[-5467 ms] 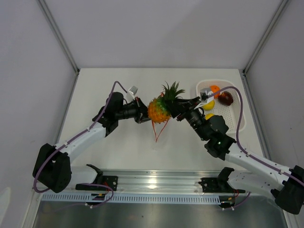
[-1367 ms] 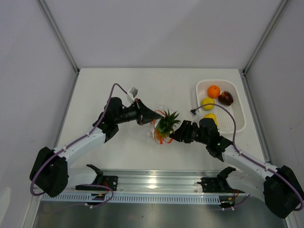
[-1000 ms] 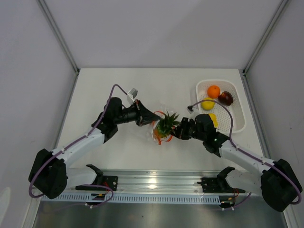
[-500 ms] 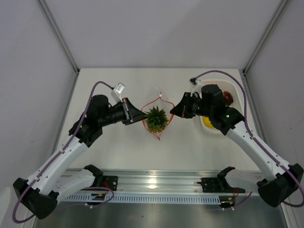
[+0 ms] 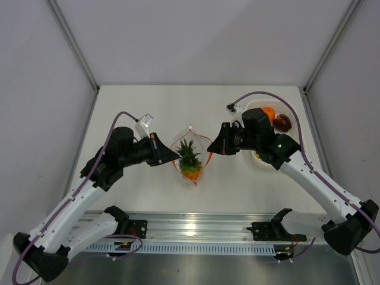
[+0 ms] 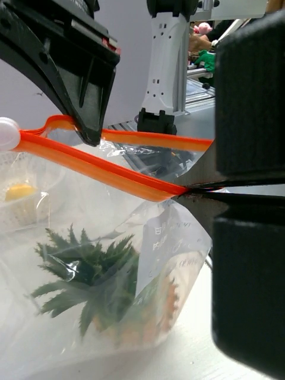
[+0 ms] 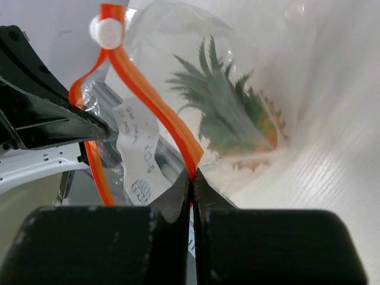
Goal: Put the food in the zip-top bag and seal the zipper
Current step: Adjust the zipper food storage bag at the center of the board.
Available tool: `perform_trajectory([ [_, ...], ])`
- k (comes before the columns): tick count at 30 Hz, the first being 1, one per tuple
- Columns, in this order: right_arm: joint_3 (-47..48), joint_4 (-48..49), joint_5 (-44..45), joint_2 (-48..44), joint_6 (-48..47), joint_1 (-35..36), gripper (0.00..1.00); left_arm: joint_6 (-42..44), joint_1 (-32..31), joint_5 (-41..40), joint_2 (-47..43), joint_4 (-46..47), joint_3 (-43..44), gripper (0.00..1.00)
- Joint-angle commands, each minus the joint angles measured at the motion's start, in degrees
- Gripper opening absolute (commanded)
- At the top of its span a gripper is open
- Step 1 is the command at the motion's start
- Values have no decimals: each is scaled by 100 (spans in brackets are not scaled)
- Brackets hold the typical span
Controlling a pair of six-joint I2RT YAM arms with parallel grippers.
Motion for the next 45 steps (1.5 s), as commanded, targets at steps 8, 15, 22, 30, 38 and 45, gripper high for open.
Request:
perform_trajectory([
  [8, 353, -86, 159, -73, -24, 230, 0, -225, -9, 284, -475, 251, 183, 0],
  [15, -207, 265, -42, 198, 20, -42, 0, -252, 61, 433, 118, 567, -439, 1],
  [22, -235, 327, 53, 226, -68, 195, 0, -384, 17, 144, -782, 638, -590, 0],
  [30, 10, 222, 124, 716, -147, 98, 0, -260, 149, 616, -92, 679, -587, 1],
  [38, 169, 212, 238, 533, -217, 257, 0, -271, 105, 223, -653, 841, -730, 1],
  [45, 248, -86, 545, 902, -402, 256, 16, -515, 167, 680, -493, 1437, -1379, 1],
])
